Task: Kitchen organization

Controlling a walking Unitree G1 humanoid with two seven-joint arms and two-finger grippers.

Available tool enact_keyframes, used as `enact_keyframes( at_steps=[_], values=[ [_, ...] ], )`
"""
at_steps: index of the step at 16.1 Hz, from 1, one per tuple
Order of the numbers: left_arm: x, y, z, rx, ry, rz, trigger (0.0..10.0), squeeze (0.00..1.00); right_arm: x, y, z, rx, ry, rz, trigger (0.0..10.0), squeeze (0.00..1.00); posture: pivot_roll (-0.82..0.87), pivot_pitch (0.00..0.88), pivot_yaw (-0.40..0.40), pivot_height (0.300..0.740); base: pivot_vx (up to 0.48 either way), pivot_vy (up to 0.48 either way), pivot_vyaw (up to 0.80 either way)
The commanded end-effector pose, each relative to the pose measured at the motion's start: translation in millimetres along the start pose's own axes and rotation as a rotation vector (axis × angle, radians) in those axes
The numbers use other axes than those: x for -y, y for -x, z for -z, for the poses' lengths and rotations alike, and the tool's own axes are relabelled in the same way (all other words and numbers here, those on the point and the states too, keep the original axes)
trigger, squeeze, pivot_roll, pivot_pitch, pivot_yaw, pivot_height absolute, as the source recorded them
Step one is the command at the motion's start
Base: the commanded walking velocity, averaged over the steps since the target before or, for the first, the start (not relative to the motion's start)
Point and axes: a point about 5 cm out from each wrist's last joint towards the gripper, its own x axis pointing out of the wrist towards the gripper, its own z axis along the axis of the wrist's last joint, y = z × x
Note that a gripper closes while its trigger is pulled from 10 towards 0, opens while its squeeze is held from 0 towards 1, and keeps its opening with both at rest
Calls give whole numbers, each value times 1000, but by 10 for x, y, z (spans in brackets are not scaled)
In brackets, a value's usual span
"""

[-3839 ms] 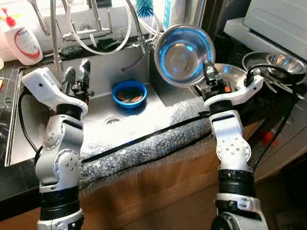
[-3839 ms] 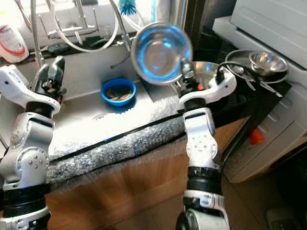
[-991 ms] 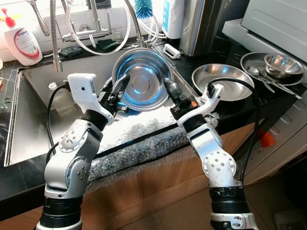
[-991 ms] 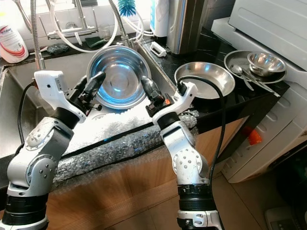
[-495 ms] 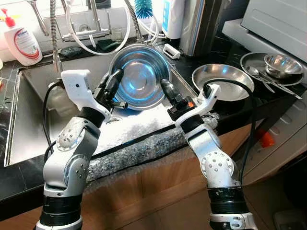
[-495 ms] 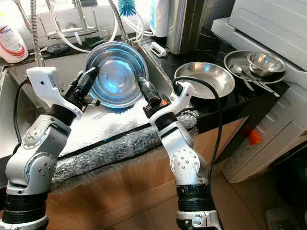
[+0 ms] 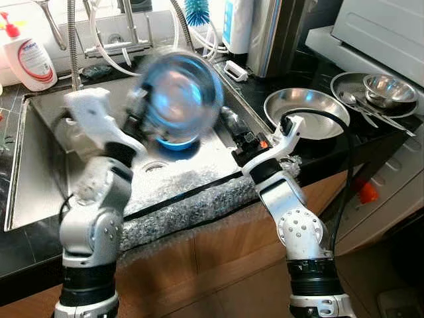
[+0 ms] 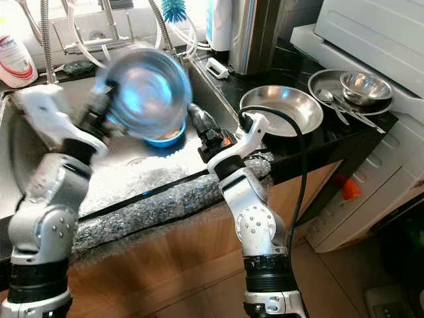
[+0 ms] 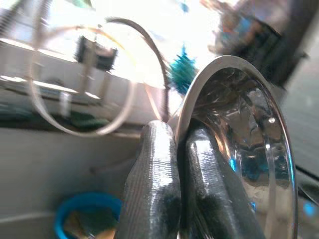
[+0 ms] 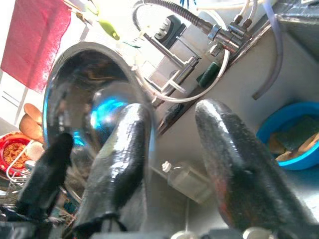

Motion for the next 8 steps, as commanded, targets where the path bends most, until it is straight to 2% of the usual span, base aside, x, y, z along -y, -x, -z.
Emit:
enact_keyframes(
  at_steps=[1,2,3,4,5,6,7,8],
  values=[
    [-67,-29,-98,65,-4,-70,0,0,-89,-49,-23,16,23,-24,10000,639,10,82,-10,740,0,0,0],
    [-109,-38,-129,86,-4,-109,0,0,-83,-49,-31,19,45,-16,10000,275,10,82,-10,740,0,0,0],
    [-220,-53,-180,120,-53,-202,2706,0,-54,-45,-55,31,123,28,10000,0,13,83,-10,740,0,0,0],
    [-278,-56,-195,134,-77,-248,8275,0,-36,-40,-81,49,176,63,10000,0,14,84,-10,740,0,0,0],
    [-304,-66,-182,120,-144,-245,10000,0,-20,-26,-137,76,239,108,10000,0,11,86,-9,740,0,0,0],
    [-322,-71,-145,98,-181,-239,10000,0,-19,-4,-191,85,338,128,10000,0,12,87,-6,740,0,0,0],
    [-392,-63,-106,74,-286,-239,10000,0,-29,58,-251,81,501,140,10000,0,12,89,-3,740,0,0,0],
    [-479,-44,-70,49,-337,-246,10000,0,-6,145,-282,76,594,165,10000,0,8,89,-1,740,0,0,0]
  ],
)
